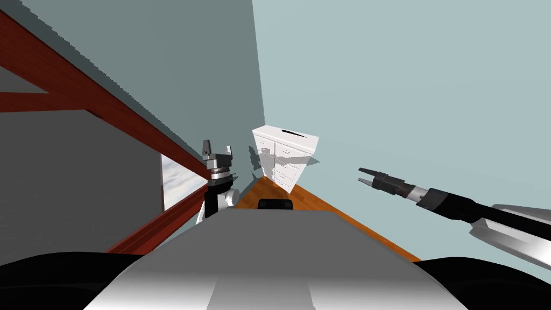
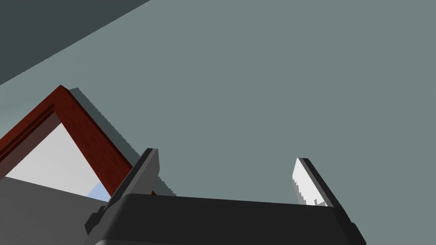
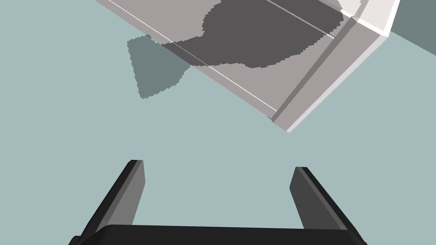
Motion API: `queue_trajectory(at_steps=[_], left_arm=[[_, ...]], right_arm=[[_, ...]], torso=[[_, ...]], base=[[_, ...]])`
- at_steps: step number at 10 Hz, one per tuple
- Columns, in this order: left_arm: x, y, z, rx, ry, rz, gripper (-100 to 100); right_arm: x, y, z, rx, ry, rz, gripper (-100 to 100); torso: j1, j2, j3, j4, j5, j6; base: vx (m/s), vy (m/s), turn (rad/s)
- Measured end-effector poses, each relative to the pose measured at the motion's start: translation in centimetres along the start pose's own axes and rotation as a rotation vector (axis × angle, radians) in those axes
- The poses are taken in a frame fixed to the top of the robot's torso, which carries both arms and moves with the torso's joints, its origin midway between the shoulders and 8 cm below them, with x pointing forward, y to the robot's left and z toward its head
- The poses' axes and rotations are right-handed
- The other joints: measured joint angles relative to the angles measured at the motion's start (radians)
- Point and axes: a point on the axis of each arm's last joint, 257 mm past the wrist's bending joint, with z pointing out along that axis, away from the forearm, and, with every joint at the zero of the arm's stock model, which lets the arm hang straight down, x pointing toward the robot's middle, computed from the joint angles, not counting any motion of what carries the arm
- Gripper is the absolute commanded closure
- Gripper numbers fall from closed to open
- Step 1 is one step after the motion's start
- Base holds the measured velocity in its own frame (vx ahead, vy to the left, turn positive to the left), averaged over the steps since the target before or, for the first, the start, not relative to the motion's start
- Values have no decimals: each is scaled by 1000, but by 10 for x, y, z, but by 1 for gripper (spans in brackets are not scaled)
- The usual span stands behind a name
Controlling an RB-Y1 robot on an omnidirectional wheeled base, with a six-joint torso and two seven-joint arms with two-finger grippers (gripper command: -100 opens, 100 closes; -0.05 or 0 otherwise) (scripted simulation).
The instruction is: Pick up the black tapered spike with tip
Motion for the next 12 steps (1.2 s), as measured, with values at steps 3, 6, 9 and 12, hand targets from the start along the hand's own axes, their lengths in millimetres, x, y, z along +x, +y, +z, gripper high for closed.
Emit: queue_trajectory(at_steps=[3, 6, 9, 12], left_arm=[[0, 0, 0, 0, 0, 0, 0], [0, 0, 0, 0, 0, 0, 0], [0, 0, 0, 0, 0, 0, 0], [0, 0, 0, 0, 0, 0, 0]], right_arm=[[-17, 5, -6, 63, 43, -88, -100], [-34, 8, -17, 141, 94, -194, -100], [-48, 20, -19, 196, 142, -281, -100], [-59, 33, -19, 244, 195, -372, -100]], torso=[[0, 2, 1, 1, 0, 1], [1, -1, -1, 0, 0, 0], [1, 0, 0, 0, 0, 0], [1, 1, 1, 0, 0, 0]], base=[[30, 7, 99], [49, 12, 162], [32, 8, 107], [29, 7, 96]])
